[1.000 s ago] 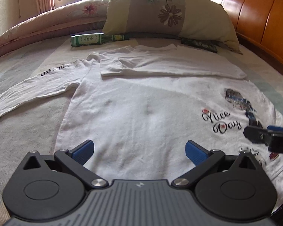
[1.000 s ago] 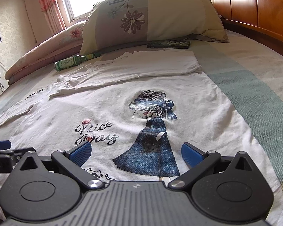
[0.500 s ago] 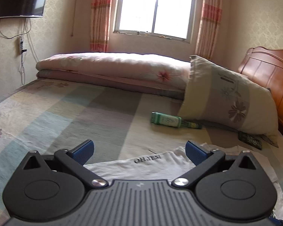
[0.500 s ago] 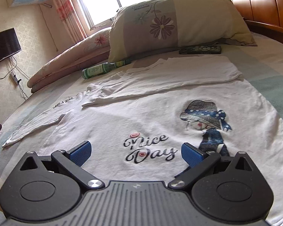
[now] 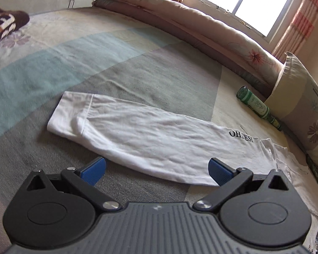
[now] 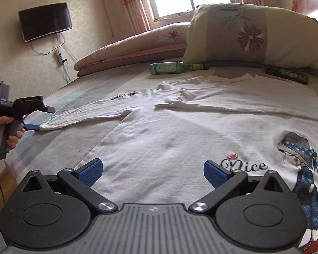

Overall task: Fold clothes
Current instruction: 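Move the open left gripper to the 'OH,YES!' sleeve cuff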

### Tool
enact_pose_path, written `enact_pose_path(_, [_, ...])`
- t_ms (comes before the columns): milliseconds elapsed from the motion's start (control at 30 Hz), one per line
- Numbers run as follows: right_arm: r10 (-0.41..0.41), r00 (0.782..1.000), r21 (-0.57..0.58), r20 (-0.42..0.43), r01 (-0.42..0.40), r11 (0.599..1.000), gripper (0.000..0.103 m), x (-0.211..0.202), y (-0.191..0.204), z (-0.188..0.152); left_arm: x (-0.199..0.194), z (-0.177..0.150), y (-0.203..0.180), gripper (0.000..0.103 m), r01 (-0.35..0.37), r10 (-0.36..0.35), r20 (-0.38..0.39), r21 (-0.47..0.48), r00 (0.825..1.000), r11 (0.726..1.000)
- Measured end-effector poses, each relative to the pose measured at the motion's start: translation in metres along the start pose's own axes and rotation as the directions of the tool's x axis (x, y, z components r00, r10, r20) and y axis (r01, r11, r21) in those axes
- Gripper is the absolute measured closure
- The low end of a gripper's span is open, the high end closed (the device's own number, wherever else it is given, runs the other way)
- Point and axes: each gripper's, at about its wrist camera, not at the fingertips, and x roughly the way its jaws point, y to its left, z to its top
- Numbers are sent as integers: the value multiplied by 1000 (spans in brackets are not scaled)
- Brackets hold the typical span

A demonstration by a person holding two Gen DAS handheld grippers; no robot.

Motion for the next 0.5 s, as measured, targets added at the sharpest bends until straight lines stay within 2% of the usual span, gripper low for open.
enact_pose_path(233, [-13, 999, 1, -31, 13, 1000, 0, 10, 12, 1, 8, -9, 17, 1, 80, -80, 28, -2, 996, 997])
enact_pose_path(500, [-49, 998, 1, -32, 49, 999, 0, 10, 19, 2, 20, -1, 17, 1, 69, -73, 63, 70, 995, 995])
